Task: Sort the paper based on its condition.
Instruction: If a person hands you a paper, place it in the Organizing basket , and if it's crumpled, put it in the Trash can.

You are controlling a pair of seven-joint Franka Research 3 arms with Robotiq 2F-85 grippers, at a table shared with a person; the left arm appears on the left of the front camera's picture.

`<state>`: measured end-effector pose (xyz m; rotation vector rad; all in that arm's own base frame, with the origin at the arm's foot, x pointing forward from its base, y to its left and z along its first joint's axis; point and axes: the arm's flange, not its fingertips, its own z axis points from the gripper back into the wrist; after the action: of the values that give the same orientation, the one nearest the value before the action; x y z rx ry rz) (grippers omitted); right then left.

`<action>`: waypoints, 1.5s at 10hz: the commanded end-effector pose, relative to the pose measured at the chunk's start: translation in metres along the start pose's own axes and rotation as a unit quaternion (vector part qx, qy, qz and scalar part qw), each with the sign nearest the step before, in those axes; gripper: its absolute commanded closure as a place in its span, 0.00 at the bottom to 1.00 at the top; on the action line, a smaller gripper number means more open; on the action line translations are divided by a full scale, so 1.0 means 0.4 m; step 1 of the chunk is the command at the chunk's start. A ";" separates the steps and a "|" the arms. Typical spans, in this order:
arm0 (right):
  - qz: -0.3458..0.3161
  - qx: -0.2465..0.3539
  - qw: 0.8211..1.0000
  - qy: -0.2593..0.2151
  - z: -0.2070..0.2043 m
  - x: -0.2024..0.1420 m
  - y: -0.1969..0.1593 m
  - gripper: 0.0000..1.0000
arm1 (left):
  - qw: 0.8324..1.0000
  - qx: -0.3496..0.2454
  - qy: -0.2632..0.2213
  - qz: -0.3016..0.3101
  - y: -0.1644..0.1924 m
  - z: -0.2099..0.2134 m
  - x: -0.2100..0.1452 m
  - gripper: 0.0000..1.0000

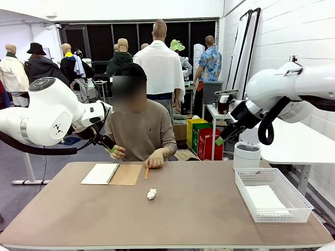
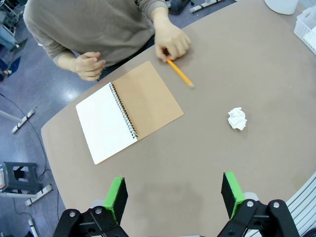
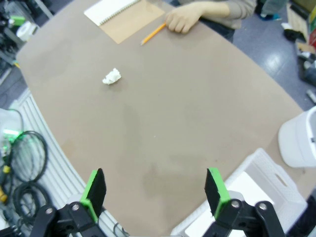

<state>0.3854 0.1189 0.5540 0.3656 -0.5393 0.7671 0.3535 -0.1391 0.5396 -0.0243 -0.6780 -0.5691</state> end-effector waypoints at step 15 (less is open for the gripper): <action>0.083 0.002 0.993 0.089 -0.335 0.202 0.147 0.00 | 1.000 -0.001 0.000 0.001 0.003 -0.001 -0.003 0.00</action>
<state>0.4335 0.2711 0.4981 0.2560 -0.3999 0.9532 0.3536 -0.1392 0.5395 -0.0240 -0.6778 -0.5690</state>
